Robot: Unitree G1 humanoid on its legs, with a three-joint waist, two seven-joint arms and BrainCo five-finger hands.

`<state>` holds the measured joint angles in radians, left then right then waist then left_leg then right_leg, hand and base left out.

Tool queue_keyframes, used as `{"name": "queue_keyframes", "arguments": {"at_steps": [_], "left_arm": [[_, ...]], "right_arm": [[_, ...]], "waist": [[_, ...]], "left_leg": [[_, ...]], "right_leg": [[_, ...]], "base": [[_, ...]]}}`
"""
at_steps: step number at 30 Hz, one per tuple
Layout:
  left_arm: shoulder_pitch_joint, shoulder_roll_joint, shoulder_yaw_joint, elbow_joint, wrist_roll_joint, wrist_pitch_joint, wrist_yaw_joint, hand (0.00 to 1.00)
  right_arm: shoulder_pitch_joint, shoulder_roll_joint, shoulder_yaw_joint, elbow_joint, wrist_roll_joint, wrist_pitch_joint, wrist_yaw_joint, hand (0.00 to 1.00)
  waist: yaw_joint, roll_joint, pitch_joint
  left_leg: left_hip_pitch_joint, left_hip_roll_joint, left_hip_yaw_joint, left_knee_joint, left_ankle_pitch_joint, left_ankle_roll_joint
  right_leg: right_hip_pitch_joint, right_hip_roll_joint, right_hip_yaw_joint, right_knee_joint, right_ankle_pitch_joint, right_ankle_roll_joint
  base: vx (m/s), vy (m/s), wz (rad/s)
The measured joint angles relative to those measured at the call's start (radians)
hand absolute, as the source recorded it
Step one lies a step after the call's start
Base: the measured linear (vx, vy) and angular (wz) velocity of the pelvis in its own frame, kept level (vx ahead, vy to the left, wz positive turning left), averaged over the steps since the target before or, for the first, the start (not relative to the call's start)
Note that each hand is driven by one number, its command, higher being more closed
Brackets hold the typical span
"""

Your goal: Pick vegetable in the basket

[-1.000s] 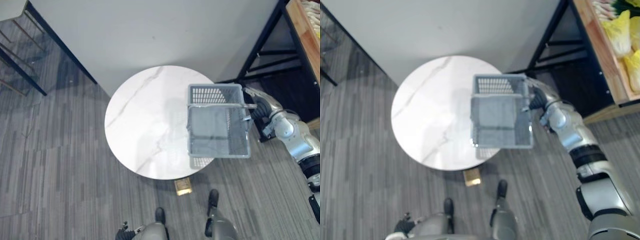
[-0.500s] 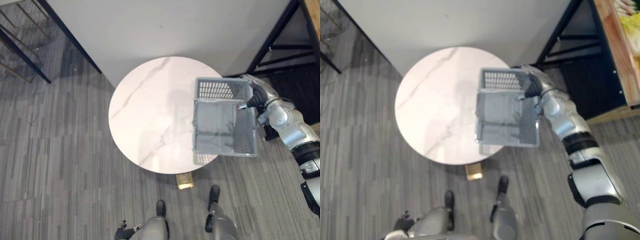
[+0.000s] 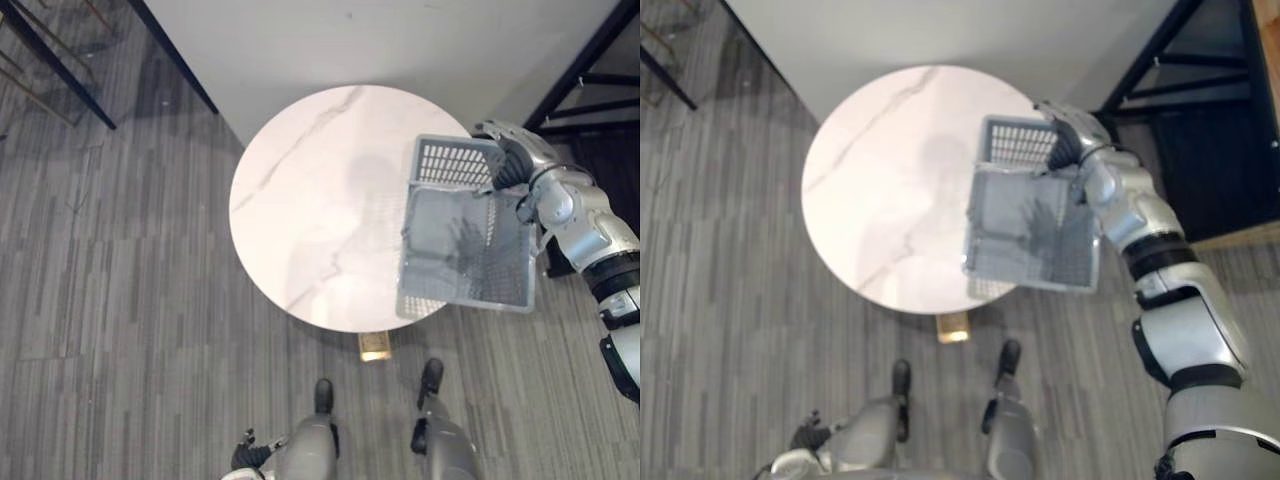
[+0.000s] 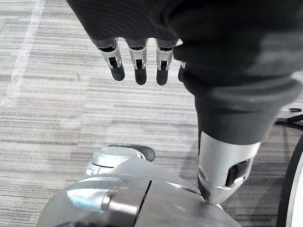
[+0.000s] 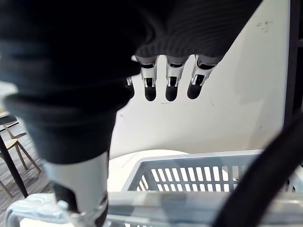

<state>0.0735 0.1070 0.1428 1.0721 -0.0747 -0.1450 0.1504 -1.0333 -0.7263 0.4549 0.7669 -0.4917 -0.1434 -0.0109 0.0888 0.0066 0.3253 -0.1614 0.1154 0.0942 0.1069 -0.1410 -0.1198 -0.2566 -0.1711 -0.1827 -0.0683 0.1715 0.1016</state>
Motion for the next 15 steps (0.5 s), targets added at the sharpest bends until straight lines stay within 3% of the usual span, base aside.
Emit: {"name": "queue_keyframes", "arguments": {"at_steps": [9,15], "left_arm": [[-0.005,0.008,-0.021,-0.014,-0.02,-0.008,0.003,0.0],[-0.009,0.008,-0.022,-0.019,-0.021,-0.008,0.003,0.0]], "right_arm": [[-0.03,-0.032,0.017,0.036,-0.021,-0.006,-0.001,0.0],[0.003,-0.1,0.023,-0.059,-0.021,-0.015,-0.001,0.0]], "waist": [[-0.002,0.002,0.022],[-0.003,0.004,0.038]], "left_leg": [[-0.029,-0.001,-0.017,-0.002,0.014,-0.001],[-0.029,-0.001,-0.011,-0.002,0.016,-0.002]], "right_leg": [[-0.021,0.0,0.004,-0.005,0.01,-0.008],[-0.026,0.001,0.018,-0.005,0.012,-0.007]], "base": [[-0.01,-0.006,0.04],[-0.01,-0.002,-0.02]]}}
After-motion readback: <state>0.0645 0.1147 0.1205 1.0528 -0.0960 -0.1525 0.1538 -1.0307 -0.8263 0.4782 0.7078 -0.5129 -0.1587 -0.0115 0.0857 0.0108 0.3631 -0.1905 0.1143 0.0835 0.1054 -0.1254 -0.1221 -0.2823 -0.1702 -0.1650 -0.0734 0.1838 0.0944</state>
